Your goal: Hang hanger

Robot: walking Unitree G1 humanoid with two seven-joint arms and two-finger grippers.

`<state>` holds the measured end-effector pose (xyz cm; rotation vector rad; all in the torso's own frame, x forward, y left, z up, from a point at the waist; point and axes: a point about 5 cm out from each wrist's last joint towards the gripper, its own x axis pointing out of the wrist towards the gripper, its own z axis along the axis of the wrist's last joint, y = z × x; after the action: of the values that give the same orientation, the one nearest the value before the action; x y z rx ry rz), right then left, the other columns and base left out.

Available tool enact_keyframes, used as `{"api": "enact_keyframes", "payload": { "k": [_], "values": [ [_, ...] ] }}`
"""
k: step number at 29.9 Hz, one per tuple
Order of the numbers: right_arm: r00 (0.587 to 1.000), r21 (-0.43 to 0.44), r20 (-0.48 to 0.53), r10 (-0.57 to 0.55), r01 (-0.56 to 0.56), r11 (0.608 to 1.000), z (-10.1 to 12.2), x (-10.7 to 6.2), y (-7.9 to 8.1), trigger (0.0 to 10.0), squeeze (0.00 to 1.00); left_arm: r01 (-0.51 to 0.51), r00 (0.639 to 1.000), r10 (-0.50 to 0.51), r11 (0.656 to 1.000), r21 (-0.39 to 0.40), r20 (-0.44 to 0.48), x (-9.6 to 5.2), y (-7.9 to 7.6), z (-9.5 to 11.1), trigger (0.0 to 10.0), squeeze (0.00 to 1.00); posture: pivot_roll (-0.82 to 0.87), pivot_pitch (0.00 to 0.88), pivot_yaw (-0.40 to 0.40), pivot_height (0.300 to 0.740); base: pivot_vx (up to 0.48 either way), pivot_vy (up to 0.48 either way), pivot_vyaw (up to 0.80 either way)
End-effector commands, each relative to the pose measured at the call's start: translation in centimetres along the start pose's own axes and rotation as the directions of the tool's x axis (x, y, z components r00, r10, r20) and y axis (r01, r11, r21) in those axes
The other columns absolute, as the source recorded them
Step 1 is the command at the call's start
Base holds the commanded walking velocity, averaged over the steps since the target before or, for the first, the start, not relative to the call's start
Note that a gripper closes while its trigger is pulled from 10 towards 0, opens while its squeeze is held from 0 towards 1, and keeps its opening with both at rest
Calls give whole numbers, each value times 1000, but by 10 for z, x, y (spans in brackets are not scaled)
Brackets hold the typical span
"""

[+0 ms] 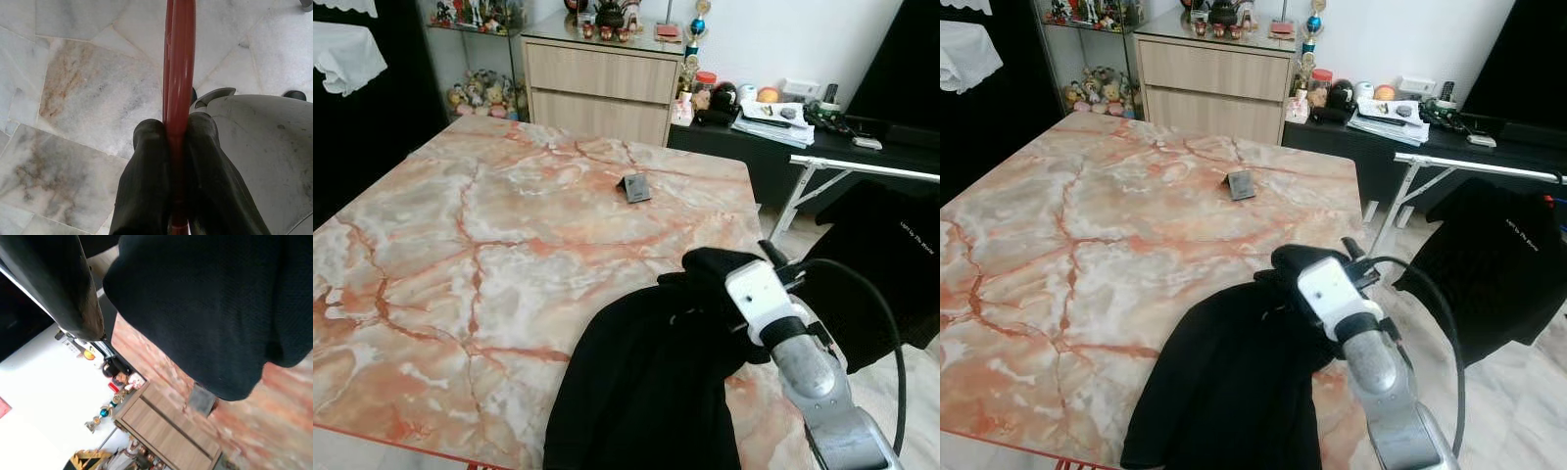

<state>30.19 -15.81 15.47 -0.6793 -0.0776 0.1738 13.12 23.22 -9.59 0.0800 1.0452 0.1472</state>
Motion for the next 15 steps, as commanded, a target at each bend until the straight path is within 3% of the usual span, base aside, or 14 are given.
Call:
{"api": "enact_keyframes", "payload": {
  "k": [1, 3, 4, 6, 8, 9, 10, 11, 12, 13, 14, 15],
  "values": [
    [995, -124, 100, 2, 10, 992, 9, 0, -3, 10000, 1000, 44, 998, -45, 999, -4, -54, -2, -13, -13, 10000, 0, 68, 72, -90, 740, 0, 0, 0],
    [988, -267, 151, 44, -2, 964, 13, 0, 0, 10000, 1000, 44, 998, -44, 999, -3, -54, -2, -12, -13, 10000, 0, 68, 74, -89, 740, 0, 0, 0],
    [989, -327, 129, 78, -32, 945, 10, 1, 3, 10000, 1000, 43, 998, -43, 999, -4, -54, -2, -12, -13, 10000, 0, 69, 74, -88, 740, 0, 0, 0],
    [993, -344, 92, 73, -37, 938, 4, 1, 3, 10000, 1000, 43, 998, -43, 999, -4, -54, -1, -12, -13, 10000, 0, 70, 74, -89, 740, 0, 0, 0],
    [998, -143, 51, 25, -18, 990, -1, 2, 0, 10000, 1000, 44, 998, -44, 999, -3, -54, -2, -12, -13, 10000, 0, 70, 74, -88, 740, 0, 0, 0],
    [999, -74, 31, 8, -6, 997, -3, 2, -1, 10000, 1000, 44, 998, -44, 999, -4, -54, -2, -12, -13, 10000, 0, 70, 74, -88, 740, 0, 0, 0],
    [996, 232, -51, -71, 81, 969, -7, 3, -5, 10000, 1000, 45, 998, -45, 999, -2, -54, -2, -12, -13, 10000, 0, 71, 76, -88, 740, 0, 0, 0],
    [988, 442, -115, -103, 143, 886, -10, 4, -6, 10000, 1000, 45, 998, -45, 999, -2, -54, -2, -12, -13, 10000, 0, 70, 75, -88, 740, 0, 0, 0],
    [982, 569, -157, -108, 179, 803, -13, 4, -5, 10000, 1000, 46, 997, -46, 999, -2, -54, -2, -12, -13, 10000, 0, 70, 75, -88, 740, 0, 0, 0],
    [970, 748, -209, -122, 239, 619, -17, 4, -5, 10000, 1000, 46, 997, -46, 999, -1, -54, -2, -12, -13, 10000, 0, 70, 76, -87, 740, 0, 0, 0],
    [964, 859, -242, -115, 267, 437, -21, 4, -2, 10000, 1000, 47, 997, -47, 999, -1, -54, -2, -12, -13, 10000, 0, 70, 76, -87, 740, 0, 0, 0],
    [966, 946, -246, -78, 256, 198, -23, 5, 4, 10000, 882, 47, 997, -47, 999, 0, -55, -2, -12, -13, 10000, 0, 71, 76, -84, 740, 0, 0, 0]
  ]
}}
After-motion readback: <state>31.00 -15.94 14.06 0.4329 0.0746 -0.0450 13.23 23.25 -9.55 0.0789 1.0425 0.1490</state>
